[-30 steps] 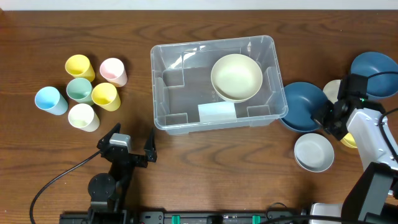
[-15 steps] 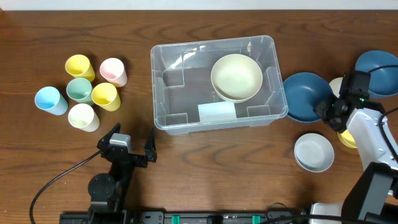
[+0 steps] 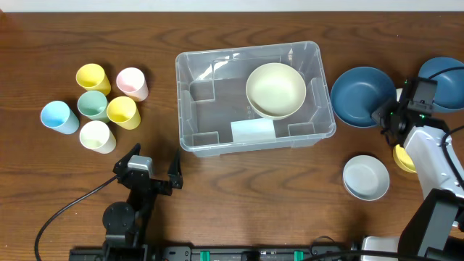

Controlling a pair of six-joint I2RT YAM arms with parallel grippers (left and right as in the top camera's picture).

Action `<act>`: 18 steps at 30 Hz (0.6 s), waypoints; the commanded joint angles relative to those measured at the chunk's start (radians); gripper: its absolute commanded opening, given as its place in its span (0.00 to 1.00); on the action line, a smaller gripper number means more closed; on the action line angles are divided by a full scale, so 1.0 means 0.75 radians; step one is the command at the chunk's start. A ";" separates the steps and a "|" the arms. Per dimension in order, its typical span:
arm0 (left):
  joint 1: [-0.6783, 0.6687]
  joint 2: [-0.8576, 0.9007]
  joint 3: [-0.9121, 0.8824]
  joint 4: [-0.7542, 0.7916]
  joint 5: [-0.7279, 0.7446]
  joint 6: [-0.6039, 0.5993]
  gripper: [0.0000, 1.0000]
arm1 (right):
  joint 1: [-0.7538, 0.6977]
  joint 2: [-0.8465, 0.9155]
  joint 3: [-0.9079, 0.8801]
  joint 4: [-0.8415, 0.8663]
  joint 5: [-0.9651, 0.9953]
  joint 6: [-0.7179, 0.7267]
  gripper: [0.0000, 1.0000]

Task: Pack container
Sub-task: 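Grasp the dark teal bowl rim with the right gripper and lift, then place the teal bowl into the beige bowl in the container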

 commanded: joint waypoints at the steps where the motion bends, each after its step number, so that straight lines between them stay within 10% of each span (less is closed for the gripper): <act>1: -0.006 -0.008 -0.024 -0.044 0.015 0.018 0.98 | -0.005 -0.042 0.095 0.007 -0.006 -0.027 0.01; 18: -0.006 -0.008 -0.024 -0.043 0.015 0.018 0.98 | 0.026 -0.430 0.408 -0.207 -0.190 -0.119 0.01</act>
